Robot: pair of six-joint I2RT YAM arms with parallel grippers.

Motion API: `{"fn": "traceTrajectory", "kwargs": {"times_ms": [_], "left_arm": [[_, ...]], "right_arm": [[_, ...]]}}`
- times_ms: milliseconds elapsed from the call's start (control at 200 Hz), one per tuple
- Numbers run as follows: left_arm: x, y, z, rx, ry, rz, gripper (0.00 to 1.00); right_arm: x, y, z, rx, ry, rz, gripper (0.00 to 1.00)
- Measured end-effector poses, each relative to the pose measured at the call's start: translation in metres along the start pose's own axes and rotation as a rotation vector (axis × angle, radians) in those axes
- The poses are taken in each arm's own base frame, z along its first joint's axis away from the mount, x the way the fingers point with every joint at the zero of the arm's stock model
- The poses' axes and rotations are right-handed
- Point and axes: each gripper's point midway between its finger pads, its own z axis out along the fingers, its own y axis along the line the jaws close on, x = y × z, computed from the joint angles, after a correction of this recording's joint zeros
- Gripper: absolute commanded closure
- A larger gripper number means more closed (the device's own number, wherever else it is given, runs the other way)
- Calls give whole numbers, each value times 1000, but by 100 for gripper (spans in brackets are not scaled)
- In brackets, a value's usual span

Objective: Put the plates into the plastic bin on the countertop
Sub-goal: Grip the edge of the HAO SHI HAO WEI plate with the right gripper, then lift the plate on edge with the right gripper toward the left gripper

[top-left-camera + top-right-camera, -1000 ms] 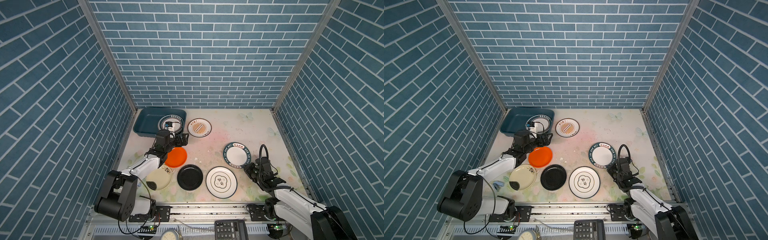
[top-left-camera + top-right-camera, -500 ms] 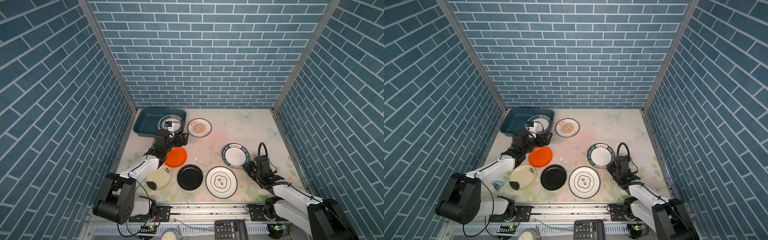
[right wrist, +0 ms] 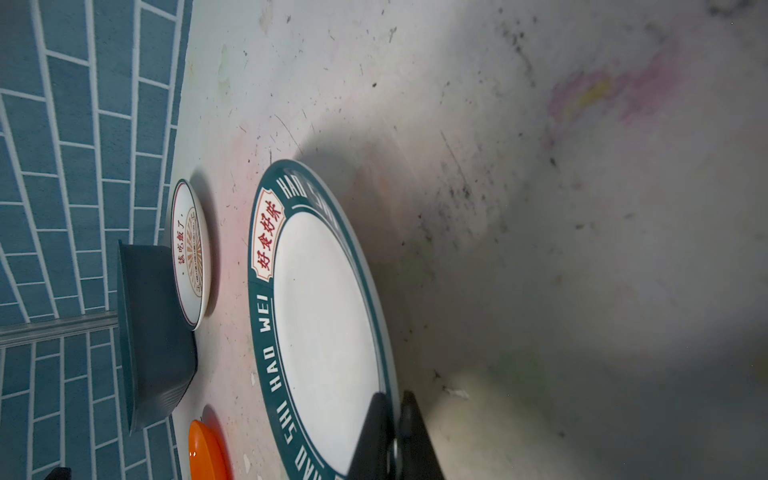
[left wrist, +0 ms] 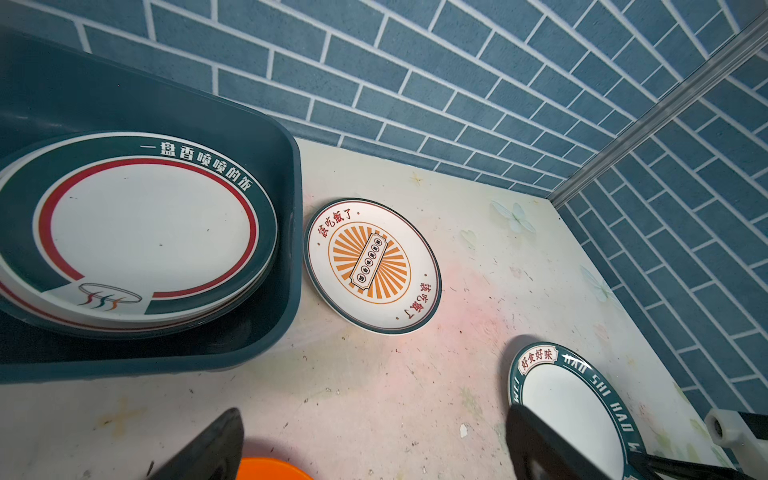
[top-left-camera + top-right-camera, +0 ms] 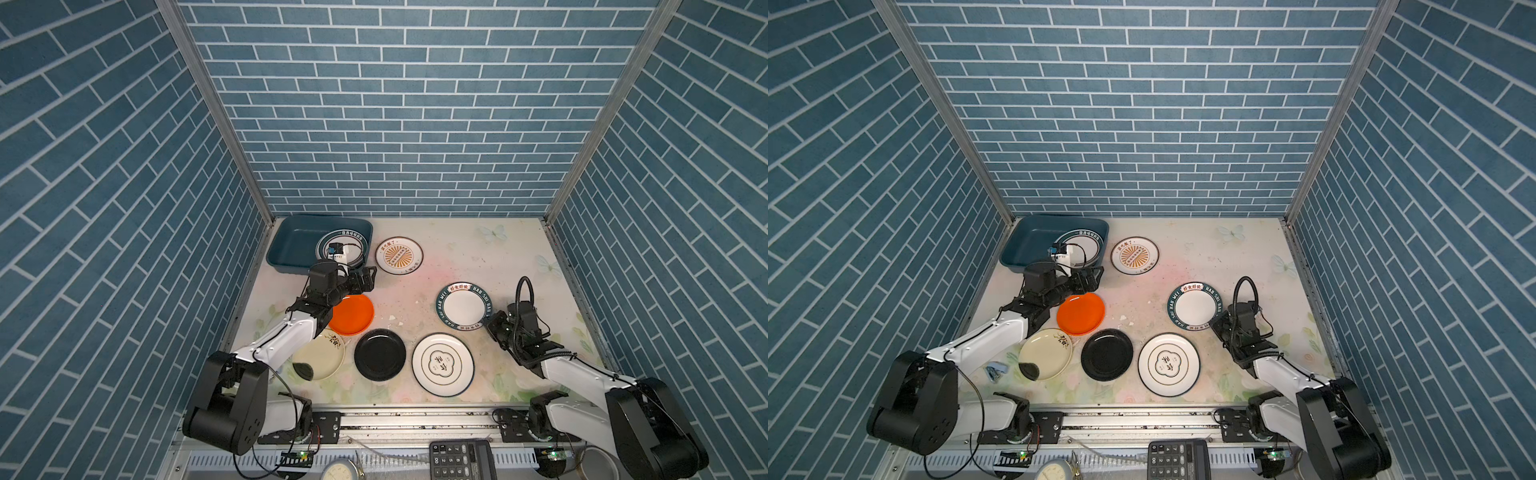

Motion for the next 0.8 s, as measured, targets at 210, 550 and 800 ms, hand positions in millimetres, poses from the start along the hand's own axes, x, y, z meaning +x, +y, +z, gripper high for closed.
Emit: {"fn": "traceTrajectory", "kwargs": {"times_ms": [210, 550, 800], "left_arm": [[0, -5, -1, 24, 1, 10, 0], [2, -14, -1, 75, 16, 22, 0], [7, -20, -2, 116, 35, -5, 1]], "right_arm": [[-4, 5, -4, 5, -5, -2, 100], [-9, 10, -13, 0, -25, -7, 100], [-12, 23, -18, -33, -31, -36, 100]]}}
